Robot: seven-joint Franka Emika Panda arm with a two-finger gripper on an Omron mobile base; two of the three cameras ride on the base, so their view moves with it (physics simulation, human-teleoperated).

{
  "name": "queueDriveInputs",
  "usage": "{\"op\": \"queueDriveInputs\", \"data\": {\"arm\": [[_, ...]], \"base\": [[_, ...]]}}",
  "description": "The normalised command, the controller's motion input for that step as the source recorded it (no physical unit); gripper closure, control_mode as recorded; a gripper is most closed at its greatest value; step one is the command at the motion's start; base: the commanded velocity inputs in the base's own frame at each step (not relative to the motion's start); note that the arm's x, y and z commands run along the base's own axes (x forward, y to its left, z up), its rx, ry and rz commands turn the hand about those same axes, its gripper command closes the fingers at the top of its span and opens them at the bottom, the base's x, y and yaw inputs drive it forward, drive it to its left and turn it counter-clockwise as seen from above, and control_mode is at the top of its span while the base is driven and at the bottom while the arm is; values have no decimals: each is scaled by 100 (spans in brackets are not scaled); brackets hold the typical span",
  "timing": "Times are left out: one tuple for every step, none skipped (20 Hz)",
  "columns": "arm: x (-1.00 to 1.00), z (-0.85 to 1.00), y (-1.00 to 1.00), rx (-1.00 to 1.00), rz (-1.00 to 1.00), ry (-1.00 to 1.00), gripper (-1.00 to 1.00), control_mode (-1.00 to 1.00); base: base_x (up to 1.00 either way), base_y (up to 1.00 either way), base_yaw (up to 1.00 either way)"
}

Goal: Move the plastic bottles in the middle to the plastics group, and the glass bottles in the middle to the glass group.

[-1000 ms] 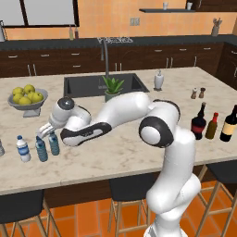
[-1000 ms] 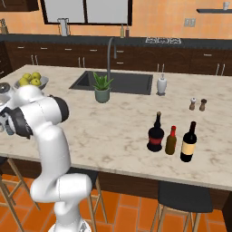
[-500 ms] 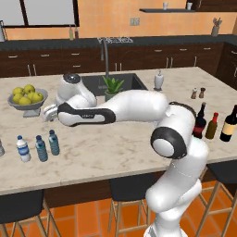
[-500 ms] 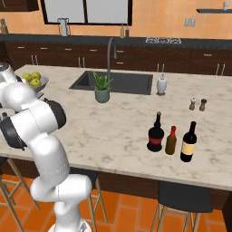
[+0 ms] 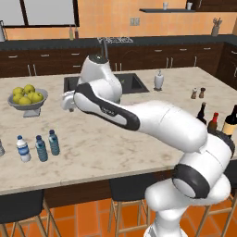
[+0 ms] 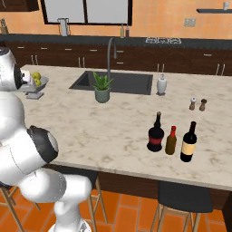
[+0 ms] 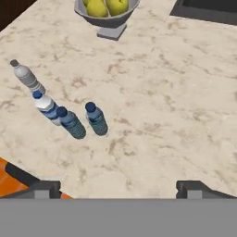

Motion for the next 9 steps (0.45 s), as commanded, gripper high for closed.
{"op": "queueDriveInputs", "data": {"arm": [[-74,70,-90,7,-16,9,-100,-100],[-74,60,-91,7,-16,6,-100,-100],[-73,50,-89,6,-16,2,-100,-100],[-74,31,-89,7,-15,0,-100,-100],[-39,0,-92,23,-12,0,-100,-100],[-34,0,-89,21,-13,0,-100,-100],[-37,0,-94,22,-13,0,-100,-100],[-34,0,-98,22,-15,0,-100,-100],[-27,0,-100,21,-18,0,-100,-100]], "base": [[0,0,0],[0,0,0],[0,0,0],[0,0,0],[0,0,0],[0,0,0],[0,0,0],[0,0,0],[0,0,0]]}}
